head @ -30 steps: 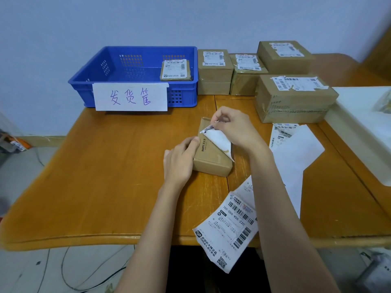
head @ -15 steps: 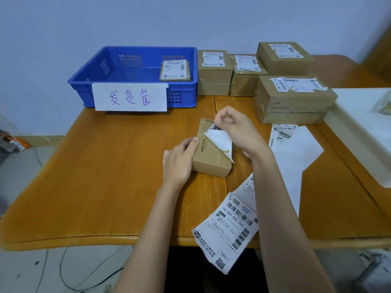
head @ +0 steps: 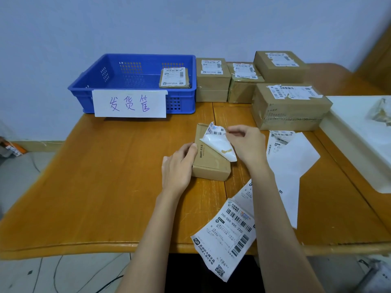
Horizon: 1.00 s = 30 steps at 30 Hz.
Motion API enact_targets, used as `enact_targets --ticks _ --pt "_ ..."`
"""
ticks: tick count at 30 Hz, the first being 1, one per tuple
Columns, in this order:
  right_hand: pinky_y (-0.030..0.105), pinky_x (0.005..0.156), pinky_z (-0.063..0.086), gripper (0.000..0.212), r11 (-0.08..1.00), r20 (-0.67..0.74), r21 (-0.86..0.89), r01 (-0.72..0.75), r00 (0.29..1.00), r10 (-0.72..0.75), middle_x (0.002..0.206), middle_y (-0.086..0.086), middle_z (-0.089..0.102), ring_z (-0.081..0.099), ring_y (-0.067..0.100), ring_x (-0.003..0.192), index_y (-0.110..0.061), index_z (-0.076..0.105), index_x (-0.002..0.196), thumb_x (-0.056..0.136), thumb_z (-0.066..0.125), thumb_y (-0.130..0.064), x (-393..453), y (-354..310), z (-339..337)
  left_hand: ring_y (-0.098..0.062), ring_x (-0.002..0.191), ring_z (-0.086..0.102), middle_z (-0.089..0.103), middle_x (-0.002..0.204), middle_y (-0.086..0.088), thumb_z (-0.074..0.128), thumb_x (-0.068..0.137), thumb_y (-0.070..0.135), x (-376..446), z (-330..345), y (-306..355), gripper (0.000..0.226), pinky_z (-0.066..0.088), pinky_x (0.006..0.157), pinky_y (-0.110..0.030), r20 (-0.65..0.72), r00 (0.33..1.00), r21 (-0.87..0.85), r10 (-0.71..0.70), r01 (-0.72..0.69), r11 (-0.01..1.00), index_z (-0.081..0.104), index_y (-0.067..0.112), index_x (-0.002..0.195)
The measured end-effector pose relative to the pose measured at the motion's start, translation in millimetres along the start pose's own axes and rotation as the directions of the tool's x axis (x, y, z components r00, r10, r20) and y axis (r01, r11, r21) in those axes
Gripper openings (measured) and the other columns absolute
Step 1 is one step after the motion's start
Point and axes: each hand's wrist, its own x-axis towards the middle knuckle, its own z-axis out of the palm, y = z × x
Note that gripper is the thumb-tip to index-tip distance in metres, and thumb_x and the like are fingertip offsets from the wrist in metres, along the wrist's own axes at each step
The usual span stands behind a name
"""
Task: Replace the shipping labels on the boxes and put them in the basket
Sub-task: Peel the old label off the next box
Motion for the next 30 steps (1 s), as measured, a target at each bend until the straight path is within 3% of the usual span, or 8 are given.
enact_targets --ticks 3,6,11,17,20,21,24,30 --pt "0.009 0.059 0.04 0.011 0.987 -0.07 -0.142 0.077 0.994 -0.088 0.09 -0.008 0.07 0.057 -0.001 0.072 -0.02 0.076 0.098 0.088 0.07 -0.019 -3.2 -6.6 5.4 -0.008 0.1 0.048 0.064 0.112 0.013 0.025 0.102 0.054 0.0 -1.9 2.0 0.052 0.021 0.088 -0.025 -0.002 1.0 0.006 -0.013 0.013 1.0 0.058 0.029 0.135" --pt "0.022 0.075 0.049 0.009 0.973 -0.099 -0.213 0.09 0.989 -0.113 0.087 -0.004 0.07 0.058 0.007 0.077 -0.018 0.074 0.094 0.091 0.066 -0.019 -3.3 -12.3 5.7 -0.007 0.098 0.046 0.061 0.109 0.015 0.028 0.106 0.046 -1.7 -2.4 2.8 0.044 0.021 0.089 -0.025 -0.009 1.0 0.009 -0.025 0.025 1.0 0.058 0.03 0.135" --pt "0.037 0.091 0.048 0.015 0.966 -0.031 -0.252 0.063 0.997 -0.073 0.101 0.0 0.072 0.063 0.015 0.093 -0.016 0.069 0.102 0.097 0.057 -0.023 -0.3 -15.3 2.5 -0.008 0.1 0.051 0.068 0.119 0.008 0.027 0.103 0.052 1.1 0.0 -1.0 0.051 0.023 0.091 -0.026 -0.029 0.999 0.013 -0.017 0.018 1.0 0.06 0.029 0.134" --pt "0.03 0.082 0.051 0.023 0.987 0.011 -0.156 0.033 0.999 -0.032 0.109 -0.003 0.072 0.065 0.009 0.088 -0.021 0.062 0.116 0.096 0.058 -0.031 -3.3 -11.2 -0.5 -0.004 0.09 0.046 0.066 0.116 0.008 0.029 0.106 0.044 -0.9 -1.5 2.8 0.044 0.023 0.09 -0.026 -0.03 0.999 0.017 -0.032 0.033 0.999 0.058 0.029 0.136" --pt "0.023 0.082 0.047 0.056 0.997 0.079 -0.08 0.021 0.997 -0.015 0.105 -0.015 0.066 0.059 0.002 0.09 -0.023 0.044 0.141 0.091 0.068 -0.031 -9.2 -4.7 0.2 -0.001 0.086 0.046 0.06 0.104 0.013 0.028 0.107 0.043 0.1 -0.9 3.1 0.044 0.021 0.086 -0.024 -0.027 0.999 0.019 -0.033 0.034 0.999 0.059 0.028 0.134" --pt "0.021 0.079 0.048 0.055 0.998 0.078 -0.062 0.019 0.997 -0.015 0.105 -0.015 0.066 0.06 0.002 0.092 -0.023 0.047 0.139 0.089 0.069 -0.03 -10.0 -2.0 0.6 -0.002 0.086 0.045 0.059 0.103 0.014 0.028 0.107 0.043 -0.7 -1.1 3.9 0.044 0.02 0.085 -0.024 -0.025 0.999 0.021 -0.038 0.039 0.999 0.058 0.028 0.134" --pt "0.026 0.076 0.055 0.025 0.998 0.032 -0.034 0.046 0.998 -0.045 0.103 -0.006 0.073 0.066 0.006 0.093 -0.024 0.069 0.112 0.088 0.07 -0.027 -11.8 5.0 4.5 -0.002 0.089 0.045 0.06 0.106 0.012 0.028 0.107 0.044 -1.8 -2.0 3.6 0.044 0.02 0.084 -0.024 -0.023 0.999 0.023 -0.035 0.036 0.999 0.058 0.028 0.134" --pt "0.015 0.065 0.043 0.003 1.0 -0.033 0.003 0.022 0.999 -0.022 0.092 -0.01 0.066 0.06 0.002 0.083 -0.022 0.068 0.091 0.088 0.069 -0.022 -11.7 3.3 6.8 0.0 0.088 0.048 0.063 0.106 0.013 0.027 0.106 0.044 -1.6 -1.3 3.2 0.044 0.02 0.081 -0.023 -0.014 0.999 0.019 -0.032 0.032 0.999 0.059 0.028 0.133"
